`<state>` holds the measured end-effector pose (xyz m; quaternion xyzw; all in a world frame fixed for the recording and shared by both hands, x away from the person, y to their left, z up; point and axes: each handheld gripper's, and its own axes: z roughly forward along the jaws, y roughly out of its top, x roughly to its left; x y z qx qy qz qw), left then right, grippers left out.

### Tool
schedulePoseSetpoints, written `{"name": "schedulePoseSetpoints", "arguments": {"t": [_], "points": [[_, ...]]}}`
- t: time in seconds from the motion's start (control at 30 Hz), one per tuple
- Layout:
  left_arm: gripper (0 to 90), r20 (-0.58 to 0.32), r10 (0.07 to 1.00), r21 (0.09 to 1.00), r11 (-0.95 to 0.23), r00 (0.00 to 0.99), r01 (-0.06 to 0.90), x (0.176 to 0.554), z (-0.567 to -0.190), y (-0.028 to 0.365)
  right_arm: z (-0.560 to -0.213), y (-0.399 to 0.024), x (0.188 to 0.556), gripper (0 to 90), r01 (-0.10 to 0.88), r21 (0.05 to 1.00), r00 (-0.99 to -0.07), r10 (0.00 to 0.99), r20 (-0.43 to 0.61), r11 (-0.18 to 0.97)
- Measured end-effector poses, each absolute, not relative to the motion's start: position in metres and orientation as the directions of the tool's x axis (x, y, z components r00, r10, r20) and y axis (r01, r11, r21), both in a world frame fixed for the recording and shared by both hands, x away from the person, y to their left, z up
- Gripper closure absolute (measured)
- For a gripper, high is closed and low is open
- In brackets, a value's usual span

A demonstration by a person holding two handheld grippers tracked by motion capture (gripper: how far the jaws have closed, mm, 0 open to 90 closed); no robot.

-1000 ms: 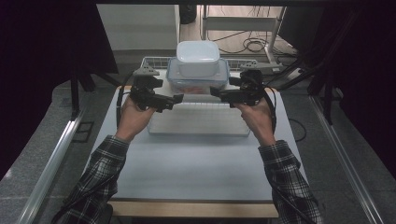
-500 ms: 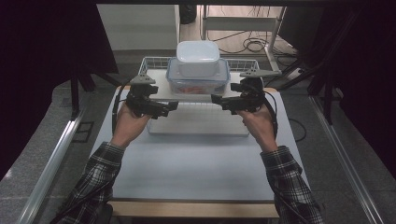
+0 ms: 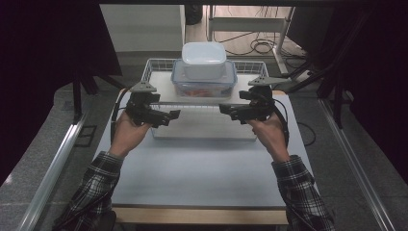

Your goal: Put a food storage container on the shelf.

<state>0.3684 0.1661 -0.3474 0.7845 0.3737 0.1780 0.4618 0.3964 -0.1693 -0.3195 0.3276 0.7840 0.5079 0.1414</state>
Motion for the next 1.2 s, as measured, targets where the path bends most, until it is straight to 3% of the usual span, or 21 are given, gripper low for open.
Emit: {"name": "schedulePoseSetpoints", "arguments": {"t": [1.2], "points": [[4.1,-0.067,0.748,0.839,-0.316,0.660,0.444,0.343,-0.397,0.171,-0.361,-0.177,0.373,2.9,0.389,0.862,-0.761,0.641,0.101,0.325]]}}
